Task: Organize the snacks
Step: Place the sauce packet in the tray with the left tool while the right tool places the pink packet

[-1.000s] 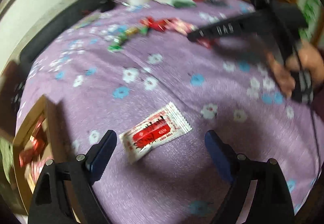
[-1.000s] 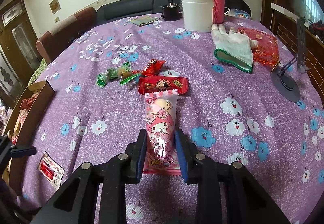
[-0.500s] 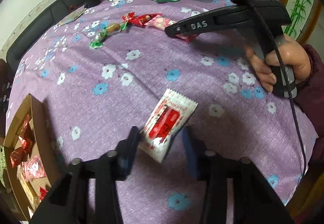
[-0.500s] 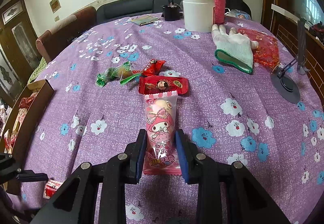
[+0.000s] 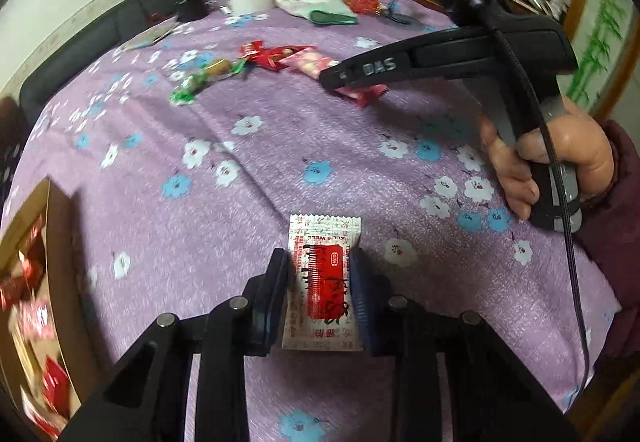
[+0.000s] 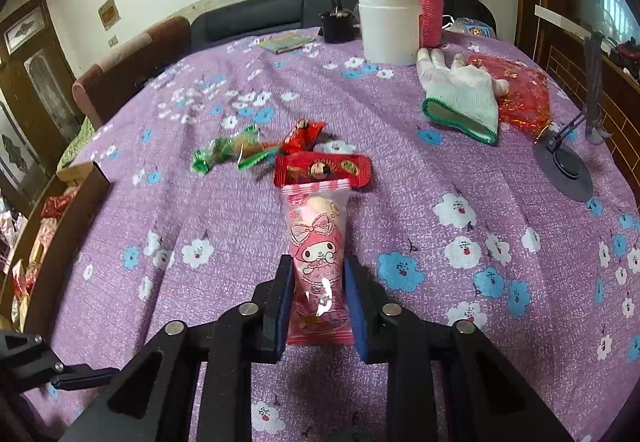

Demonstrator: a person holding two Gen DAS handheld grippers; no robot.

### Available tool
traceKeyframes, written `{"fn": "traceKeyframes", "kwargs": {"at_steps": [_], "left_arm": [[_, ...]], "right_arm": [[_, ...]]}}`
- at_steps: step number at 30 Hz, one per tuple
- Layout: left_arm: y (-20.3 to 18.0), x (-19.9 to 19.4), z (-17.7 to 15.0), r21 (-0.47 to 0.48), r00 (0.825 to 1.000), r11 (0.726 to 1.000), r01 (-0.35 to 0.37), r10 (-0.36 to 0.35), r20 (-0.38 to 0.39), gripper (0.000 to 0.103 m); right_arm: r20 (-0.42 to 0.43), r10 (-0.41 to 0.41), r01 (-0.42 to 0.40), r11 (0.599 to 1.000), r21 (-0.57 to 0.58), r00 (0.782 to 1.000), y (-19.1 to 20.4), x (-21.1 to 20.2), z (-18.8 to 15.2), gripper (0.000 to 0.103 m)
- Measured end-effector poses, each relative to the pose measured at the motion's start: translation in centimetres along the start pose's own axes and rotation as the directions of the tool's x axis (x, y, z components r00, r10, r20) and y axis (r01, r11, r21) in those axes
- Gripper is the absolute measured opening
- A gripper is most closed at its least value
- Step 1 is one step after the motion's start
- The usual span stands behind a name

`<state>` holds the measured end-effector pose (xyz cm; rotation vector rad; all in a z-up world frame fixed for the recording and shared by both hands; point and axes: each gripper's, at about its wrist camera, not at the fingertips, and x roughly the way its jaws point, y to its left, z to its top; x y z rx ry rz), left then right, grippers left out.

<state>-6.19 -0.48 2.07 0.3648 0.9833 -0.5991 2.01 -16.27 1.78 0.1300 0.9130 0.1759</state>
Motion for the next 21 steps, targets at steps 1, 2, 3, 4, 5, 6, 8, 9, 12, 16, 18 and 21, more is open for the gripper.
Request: {"fn": "traceKeyframes", "kwargs": {"at_steps": [1, 2, 3, 4, 5, 6, 8, 9, 12, 16, 18, 21], "left_arm": [[0.1, -0.2, -0.2, -0.017, 1.000, 1.000, -0.006, 0.007, 0.007, 0.030], [0.3, -0.6, -0.4, -0.037, 1.000, 0.999, -0.018, 0.019, 0.020, 0.030], [0.5, -1.2, -0.7, -0.060, 0.999, 0.998, -0.026, 0.028, 0.034, 0.030], [0.7, -1.9, -0.9, -0.081, 0.998, 0.996, -0.033, 0.037, 0.052, 0.030], [0.8, -2.6, -1.3, -0.097, 0.997, 0.995, -0.036, 0.043, 0.070, 0.030], [1.0, -3.5, -1.6, -0.123, 0.995, 0.992, -0.031, 0.042, 0.093, 0.030], [1.7, -5.2, -2.3, -0.165, 0.991, 0.986, -0.020, 0.041, 0.127, 0.030], [2.1, -6.3, -2.9, -0.191, 0.987, 0.981, -0.020, 0.050, 0.152, 0.030], [3.3, -9.0, -4.5, -0.262, 0.976, 0.965, -0.018, 0.074, 0.204, 0.030], [6.0, -11.6, -6.7, -0.358, 0.959, 0.933, -0.047, 0.142, 0.244, 0.030], [7.6, -12.9, -7.8, -0.402, 0.951, 0.913, -0.065, 0.179, 0.252, 0.030], [9.8, -14.8, -9.4, -0.462, 0.936, 0.882, -0.096, 0.239, 0.260, 0.030]], "right_arm": [[0.010, 0.004, -0.004, 1.000, 0.008, 1.000, -0.1, -0.2, 0.0, 0.025], [0.020, 0.007, -0.007, 1.000, 0.013, 1.000, -0.2, -0.5, 0.1, 0.025], [0.032, 0.010, -0.010, 1.000, 0.016, 0.999, -0.3, -0.7, 0.2, 0.025], [0.047, 0.016, -0.017, 1.000, 0.020, 0.999, -0.3, -1.0, 0.2, 0.025], [0.055, 0.022, -0.023, 0.999, 0.022, 0.998, -0.3, -1.3, 0.2, 0.025], [0.068, 0.033, -0.035, 0.999, 0.026, 0.997, -0.3, -1.6, 0.3, 0.025], [0.090, 0.061, -0.064, 0.998, 0.028, 0.994, -0.2, -2.2, 0.3, 0.025], [0.103, 0.070, -0.073, 0.997, 0.026, 0.992, -0.1, -2.6, 0.3, 0.025], [0.127, 0.093, -0.096, 0.995, 0.016, 0.988, 0.6, -3.4, 0.1, 0.025], [0.131, 0.093, -0.091, 0.996, -0.026, 0.987, 2.4, -3.8, -0.5, 0.025], [0.128, 0.073, -0.064, 0.995, -0.071, 0.989, 4.0, -4.0, -0.8, 0.025], [0.110, 0.096, -0.083, 0.990, -0.116, 0.989, 6.6, -4.9, -1.8, 0.025]]}}
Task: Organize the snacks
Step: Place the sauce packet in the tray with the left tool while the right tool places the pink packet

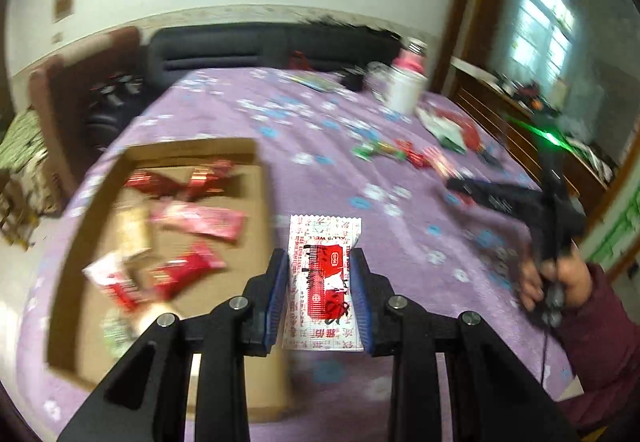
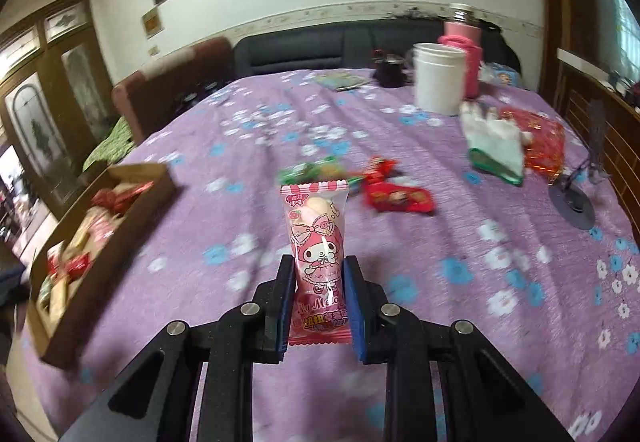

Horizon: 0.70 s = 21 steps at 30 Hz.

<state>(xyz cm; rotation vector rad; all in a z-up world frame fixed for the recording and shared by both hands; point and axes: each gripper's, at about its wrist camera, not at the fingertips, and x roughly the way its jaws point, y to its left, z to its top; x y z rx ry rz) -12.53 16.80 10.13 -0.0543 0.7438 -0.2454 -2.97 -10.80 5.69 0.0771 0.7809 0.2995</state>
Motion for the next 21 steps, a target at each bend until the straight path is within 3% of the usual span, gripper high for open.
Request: {"fn": "traceKeyframes", "kwargs": {"at_steps": [5, 12, 21], "left_arm": [[5.1, -1.6, -0.8, -0.094, 0.997, 0.993, -0.074, 0.076, 0.021, 0.030], [10.2, -1.7, -2.7, -0.194, 0.988, 0.969, -0.153, 0.153, -0.016, 0.030], [14.1, -0.8, -4.1, -0.284, 0.986, 0.944, -0.165, 0.156, -0.055, 0.030]], "right_arm": [[-0.030, 0.095, -0.096, 0.994, -0.051, 0.995, 5.3, -1.0, 0.2, 0.026], [-0.109, 0.228, -0.241, 0.963, -0.122, 0.967, 13.6, -0.1, 1.1, 0.026], [-0.229, 0.243, -0.297, 0.922, -0.248, 0.943, 22.7, 3.9, -0.5, 0.026]]}}
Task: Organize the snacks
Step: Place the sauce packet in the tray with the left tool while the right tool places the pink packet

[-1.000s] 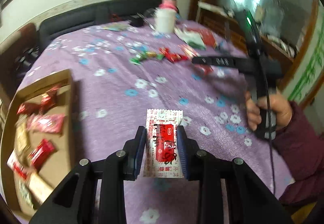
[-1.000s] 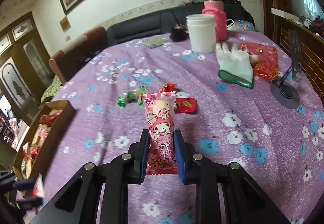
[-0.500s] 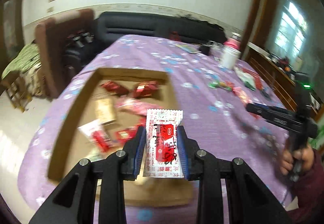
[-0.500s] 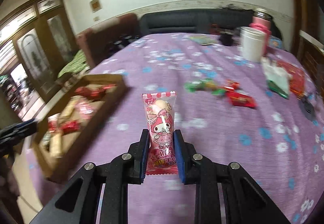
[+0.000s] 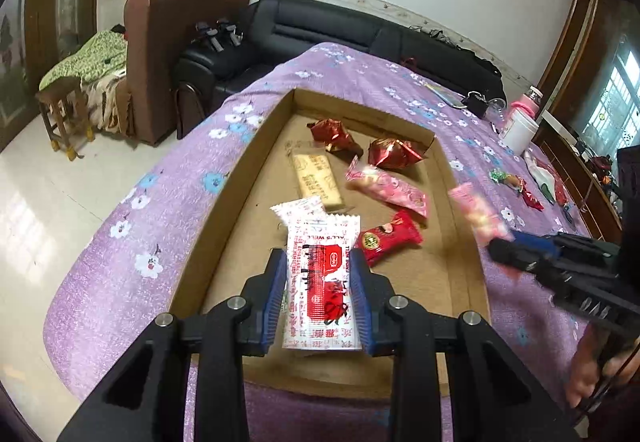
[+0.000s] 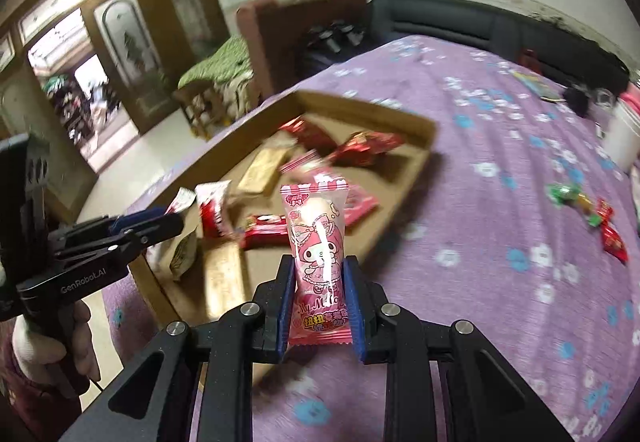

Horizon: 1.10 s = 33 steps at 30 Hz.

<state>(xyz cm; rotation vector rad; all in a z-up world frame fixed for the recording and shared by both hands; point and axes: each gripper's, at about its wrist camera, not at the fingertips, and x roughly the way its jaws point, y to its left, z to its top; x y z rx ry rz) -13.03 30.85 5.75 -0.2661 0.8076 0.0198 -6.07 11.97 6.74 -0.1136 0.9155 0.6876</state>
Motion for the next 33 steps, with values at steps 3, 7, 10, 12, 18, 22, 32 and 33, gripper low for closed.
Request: {"fn": "traceKeyframes", "kwargs": {"at_steps": [3, 7, 10, 12, 18, 22, 32, 33], "left_arm": [[0.2, 0.3, -0.2, 0.000, 1.000, 1.000, 0.007, -0.007, -0.013, 0.032], [0.5, 0.0, -0.2, -0.026, 1.000, 1.000, 0.018, -0.019, -0.014, 0.049], [0.9, -1.3, -0.3, -0.047, 1.000, 0.999, 0.015, -0.014, 0.021, 0.069], [0.9, -2.2, -0.4, -0.046, 0.999, 0.999, 0.020, -0.018, 0.039, 0.073], [1.0, -4.2, -0.6, -0.053, 0.997, 0.999, 0.010, -0.005, 0.082, 0.081], [1.0, -4.7, -0.5, -0.071, 0.995, 0.997, -0.015, 0.023, 0.101, 0.084], [-1.8, -4.3, -0.7, -0.030, 0.995, 0.998, -0.054, 0.056, 0.081, 0.085], [-2.3, -4.2, -0.7, -0.019, 0.995, 0.998, -0.062, 0.063, 0.081, 0.085]], "right_arm": [[-0.037, -0.009, 0.008, 0.999, -0.037, 0.999, 1.6, 2.1, 0.3, 0.026], [-0.075, -0.040, 0.034, 0.997, -0.072, 0.996, 3.0, 4.2, 0.8, 0.026], [-0.087, -0.064, 0.056, 0.994, -0.095, 0.994, 3.8, 5.1, 1.0, 0.027], [-0.085, -0.093, 0.083, 0.990, -0.114, 0.992, 4.2, 5.6, 0.9, 0.027], [-0.066, -0.113, 0.104, 0.987, -0.119, 0.991, 4.9, 5.4, 0.5, 0.038], [0.003, -0.106, 0.106, 0.989, -0.105, 0.994, 4.7, 3.2, 0.2, 0.061], [0.135, -0.123, 0.123, 0.992, 0.012, 0.983, 1.5, -1.9, -0.5, 0.076], [0.143, -0.127, 0.123, 0.992, 0.037, 0.982, 0.9, -2.4, -0.9, 0.077]]}}
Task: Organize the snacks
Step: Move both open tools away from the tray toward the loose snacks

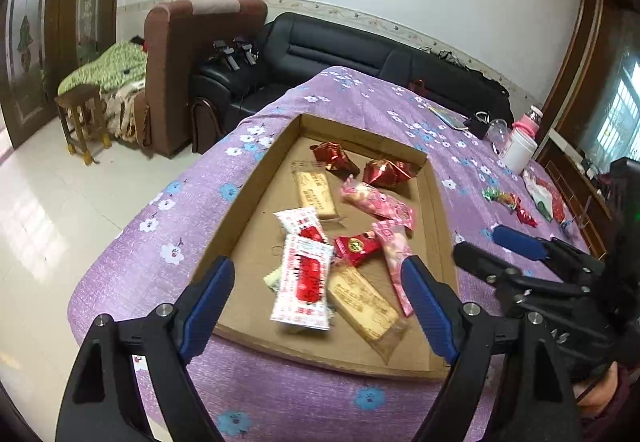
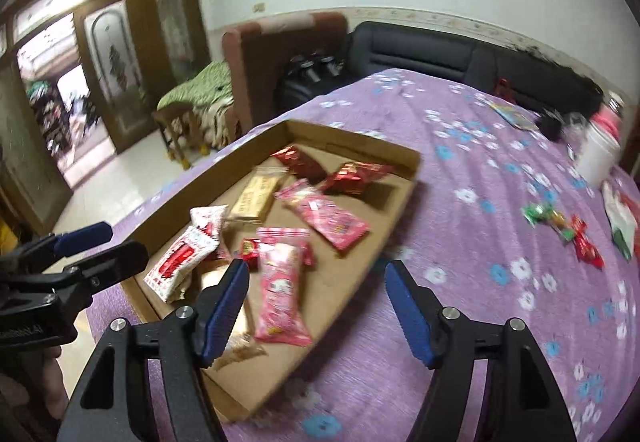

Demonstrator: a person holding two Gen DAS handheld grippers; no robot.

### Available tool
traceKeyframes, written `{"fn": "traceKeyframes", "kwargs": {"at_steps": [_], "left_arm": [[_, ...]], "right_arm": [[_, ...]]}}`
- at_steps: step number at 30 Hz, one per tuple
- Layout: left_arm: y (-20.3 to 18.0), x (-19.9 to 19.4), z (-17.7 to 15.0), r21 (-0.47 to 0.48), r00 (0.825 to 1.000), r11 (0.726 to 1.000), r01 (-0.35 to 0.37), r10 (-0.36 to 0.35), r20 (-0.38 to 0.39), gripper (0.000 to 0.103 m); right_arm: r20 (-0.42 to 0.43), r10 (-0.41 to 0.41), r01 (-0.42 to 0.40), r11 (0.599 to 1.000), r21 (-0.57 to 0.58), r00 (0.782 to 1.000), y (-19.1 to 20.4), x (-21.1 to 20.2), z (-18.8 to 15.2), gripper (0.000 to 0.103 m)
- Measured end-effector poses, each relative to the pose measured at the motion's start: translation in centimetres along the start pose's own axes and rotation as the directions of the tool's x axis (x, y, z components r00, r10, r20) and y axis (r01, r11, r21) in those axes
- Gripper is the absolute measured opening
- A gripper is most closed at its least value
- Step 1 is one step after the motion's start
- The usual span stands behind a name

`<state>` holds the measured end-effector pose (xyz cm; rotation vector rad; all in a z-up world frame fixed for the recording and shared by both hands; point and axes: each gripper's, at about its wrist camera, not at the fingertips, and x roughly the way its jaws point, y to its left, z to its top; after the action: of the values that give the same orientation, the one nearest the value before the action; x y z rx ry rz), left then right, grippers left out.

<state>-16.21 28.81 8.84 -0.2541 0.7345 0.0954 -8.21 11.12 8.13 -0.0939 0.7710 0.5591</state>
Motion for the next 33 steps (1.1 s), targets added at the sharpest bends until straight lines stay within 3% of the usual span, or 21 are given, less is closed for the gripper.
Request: {"fn": "traceKeyframes", "kwargs": {"at_steps": [6, 13, 24, 33], "left_arm": [[-3.6, 0.6, -0.5, 0.098, 0.999, 0.995, -0.037, 0.038, -0.014, 0.085], [-8.5, 0.6, -1.2, 0.247, 0.995, 0.964, -0.097, 0.095, 0.019, 0.085], [-14.9, 1.9, -2.4, 0.395, 0.998, 0.918, -0.043, 0.058, -0.026, 0.085], [-18.2, 3.0, -3.4, 0.450, 0.997, 0.893, 0.018, 0.016, -0.072, 0.085]], "right_arm": [[-0.008, -0.022, 0.023, 0.995, 0.101, 1.000, -4.0, -1.0, -1.9, 0.079], [-0.020, -0.036, 0.039, 0.982, 0.187, 0.999, -8.2, -1.9, -3.5, 0.079], [0.004, -0.090, 0.087, 0.968, 0.235, 0.996, -13.1, -4.5, -4.8, 0.078], [0.000, -0.167, 0.159, 0.941, 0.298, 0.986, -18.0, -6.4, -5.9, 0.078]]}}
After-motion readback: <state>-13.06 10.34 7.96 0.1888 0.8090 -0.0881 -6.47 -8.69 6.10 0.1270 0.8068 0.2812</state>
